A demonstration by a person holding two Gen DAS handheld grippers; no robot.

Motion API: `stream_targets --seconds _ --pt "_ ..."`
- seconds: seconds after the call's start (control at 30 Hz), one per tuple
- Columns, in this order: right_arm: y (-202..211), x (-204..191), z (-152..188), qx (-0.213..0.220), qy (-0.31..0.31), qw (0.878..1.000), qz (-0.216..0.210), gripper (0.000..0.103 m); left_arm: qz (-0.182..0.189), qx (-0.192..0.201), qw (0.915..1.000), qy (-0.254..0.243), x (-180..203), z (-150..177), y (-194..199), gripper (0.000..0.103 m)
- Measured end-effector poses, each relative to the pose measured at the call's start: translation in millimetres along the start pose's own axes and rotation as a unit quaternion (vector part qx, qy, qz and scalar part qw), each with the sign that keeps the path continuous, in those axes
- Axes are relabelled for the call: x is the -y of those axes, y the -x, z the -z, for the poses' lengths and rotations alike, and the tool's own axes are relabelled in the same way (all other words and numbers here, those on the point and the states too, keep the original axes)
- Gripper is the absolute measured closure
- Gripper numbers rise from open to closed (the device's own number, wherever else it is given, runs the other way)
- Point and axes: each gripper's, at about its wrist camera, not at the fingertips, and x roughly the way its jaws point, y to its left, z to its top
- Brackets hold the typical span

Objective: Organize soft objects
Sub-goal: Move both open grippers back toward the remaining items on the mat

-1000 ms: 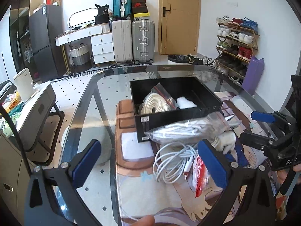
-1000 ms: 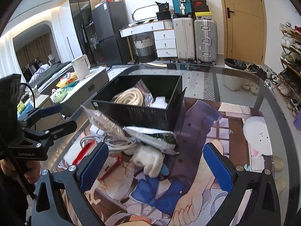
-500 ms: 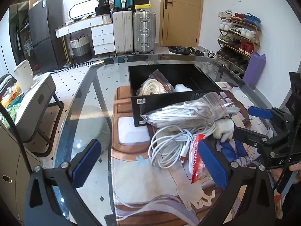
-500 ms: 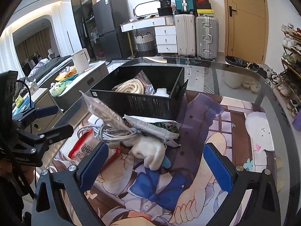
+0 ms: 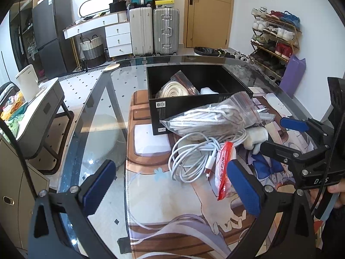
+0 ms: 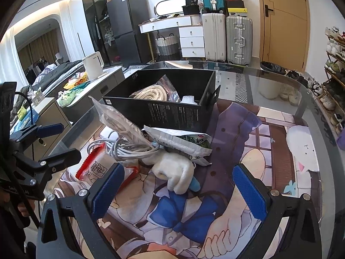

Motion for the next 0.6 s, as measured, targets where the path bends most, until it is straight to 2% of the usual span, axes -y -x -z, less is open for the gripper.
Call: stream_targets --seconds 0.6 --pt "-17 3 4 -0.021 -0.001 1.0 0.005 0.001 0.019 -0.011 0.9996 -0.019 8 14 -3 0.0"
